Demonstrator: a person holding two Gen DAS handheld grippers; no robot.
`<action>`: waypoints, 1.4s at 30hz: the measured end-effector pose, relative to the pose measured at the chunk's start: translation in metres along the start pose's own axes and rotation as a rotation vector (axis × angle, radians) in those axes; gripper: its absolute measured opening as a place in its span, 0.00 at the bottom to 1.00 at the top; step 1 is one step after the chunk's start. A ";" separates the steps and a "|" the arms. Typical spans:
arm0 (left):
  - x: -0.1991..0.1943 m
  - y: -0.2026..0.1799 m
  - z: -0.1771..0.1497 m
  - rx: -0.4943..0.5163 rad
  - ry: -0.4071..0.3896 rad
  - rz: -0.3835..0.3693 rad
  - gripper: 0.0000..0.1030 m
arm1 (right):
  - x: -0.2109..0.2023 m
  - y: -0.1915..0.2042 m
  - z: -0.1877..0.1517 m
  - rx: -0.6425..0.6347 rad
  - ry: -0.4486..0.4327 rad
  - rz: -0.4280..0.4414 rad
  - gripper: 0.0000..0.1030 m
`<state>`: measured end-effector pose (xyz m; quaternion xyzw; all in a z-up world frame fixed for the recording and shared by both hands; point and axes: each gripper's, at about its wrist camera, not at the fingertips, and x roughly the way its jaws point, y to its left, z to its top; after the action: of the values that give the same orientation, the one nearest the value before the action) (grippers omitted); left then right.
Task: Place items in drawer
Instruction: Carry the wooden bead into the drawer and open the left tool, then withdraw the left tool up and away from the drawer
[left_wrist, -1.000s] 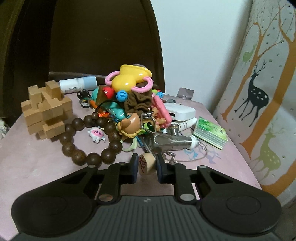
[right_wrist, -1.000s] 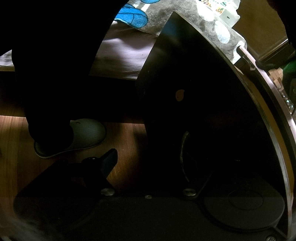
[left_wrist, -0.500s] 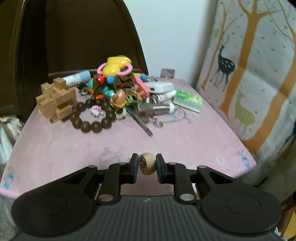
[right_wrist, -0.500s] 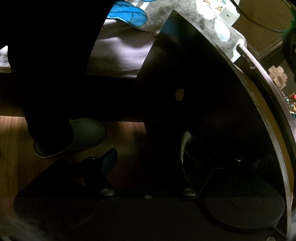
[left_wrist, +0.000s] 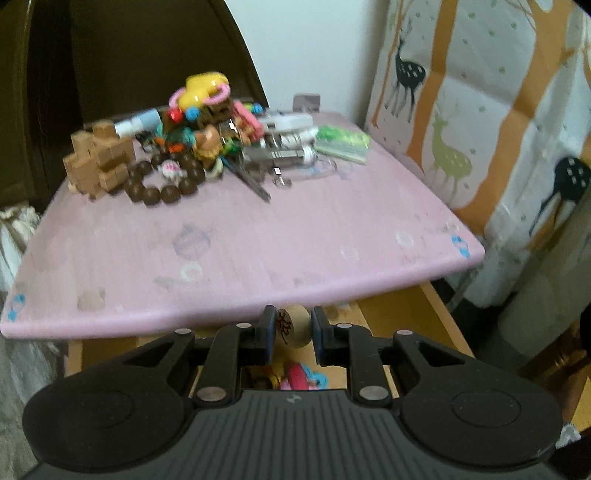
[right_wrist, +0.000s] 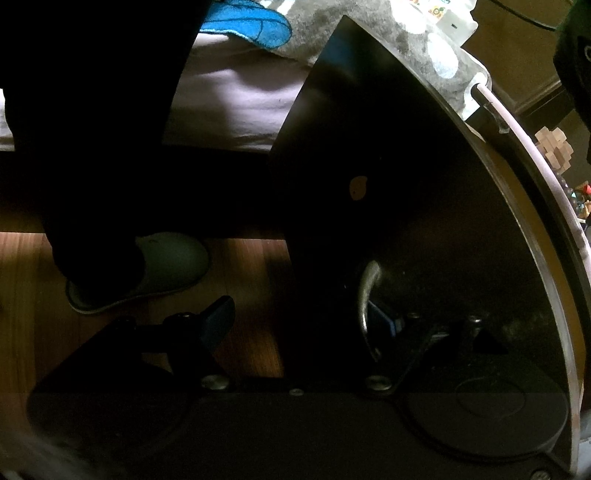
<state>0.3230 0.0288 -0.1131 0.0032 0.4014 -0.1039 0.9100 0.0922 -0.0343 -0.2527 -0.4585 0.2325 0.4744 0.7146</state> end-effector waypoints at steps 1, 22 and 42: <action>0.003 -0.001 -0.006 0.003 0.022 0.002 0.18 | 0.000 0.000 0.000 -0.001 0.000 0.000 0.76; 0.021 0.010 -0.074 -0.064 0.287 0.086 0.60 | 0.005 0.000 -0.001 -0.015 0.007 0.001 0.76; -0.160 -0.005 -0.127 -0.219 -0.044 0.023 0.60 | 0.016 -0.006 0.005 -0.006 0.067 -0.101 0.13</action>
<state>0.1241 0.0656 -0.0815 -0.0940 0.3903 -0.0488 0.9146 0.1044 -0.0229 -0.2601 -0.4874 0.2314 0.4227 0.7281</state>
